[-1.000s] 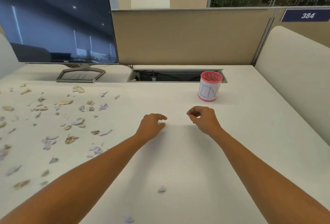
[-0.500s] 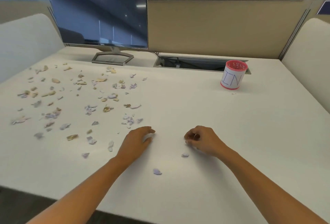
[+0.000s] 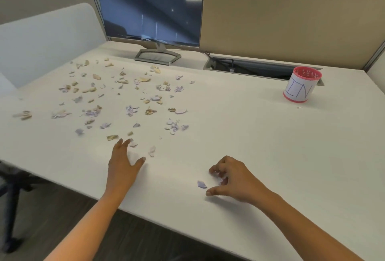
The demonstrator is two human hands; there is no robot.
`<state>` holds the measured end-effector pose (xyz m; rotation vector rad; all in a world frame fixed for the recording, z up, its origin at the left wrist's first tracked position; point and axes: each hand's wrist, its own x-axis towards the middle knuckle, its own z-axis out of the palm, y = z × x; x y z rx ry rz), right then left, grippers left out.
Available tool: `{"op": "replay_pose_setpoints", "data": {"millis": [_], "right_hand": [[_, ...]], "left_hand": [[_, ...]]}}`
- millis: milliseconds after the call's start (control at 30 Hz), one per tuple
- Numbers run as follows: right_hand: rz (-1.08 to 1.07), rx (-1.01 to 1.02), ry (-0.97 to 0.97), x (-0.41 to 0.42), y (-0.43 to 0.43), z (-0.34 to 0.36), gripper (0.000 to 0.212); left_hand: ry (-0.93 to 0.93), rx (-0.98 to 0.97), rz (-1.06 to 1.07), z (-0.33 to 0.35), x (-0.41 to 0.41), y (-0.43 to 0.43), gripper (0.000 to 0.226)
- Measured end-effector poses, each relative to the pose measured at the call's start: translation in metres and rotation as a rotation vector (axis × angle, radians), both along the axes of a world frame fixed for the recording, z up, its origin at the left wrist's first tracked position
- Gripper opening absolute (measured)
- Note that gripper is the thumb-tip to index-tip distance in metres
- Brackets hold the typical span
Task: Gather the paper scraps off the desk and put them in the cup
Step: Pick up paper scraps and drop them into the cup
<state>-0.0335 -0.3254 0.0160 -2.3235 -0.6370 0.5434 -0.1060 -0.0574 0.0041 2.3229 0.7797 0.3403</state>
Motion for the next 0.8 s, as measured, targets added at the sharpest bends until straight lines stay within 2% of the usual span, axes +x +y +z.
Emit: {"op": "replay_pose_setpoints", "data": {"millis": [167, 433, 667, 800], "right_hand": [[0.057, 0.059, -0.062, -0.009, 0.022, -0.005, 0.041], [0.347, -0.020, -0.320, -0.014, 0.039, -0.008, 0.025], [0.336, -0.027, -0.327, -0.001, 0.022, -0.014, 0.023], [0.243, -0.032, -0.351, 0.015, 0.008, -0.015, 0.023]], "left_hand": [[0.040, -0.055, -0.017, -0.005, 0.005, -0.005, 0.076], [0.063, 0.075, -0.184, -0.011, 0.019, -0.025, 0.048], [0.067, 0.201, -0.255, -0.027, 0.025, -0.030, 0.044], [0.062, 0.229, -0.290, -0.025, 0.035, -0.024, 0.034]]}}
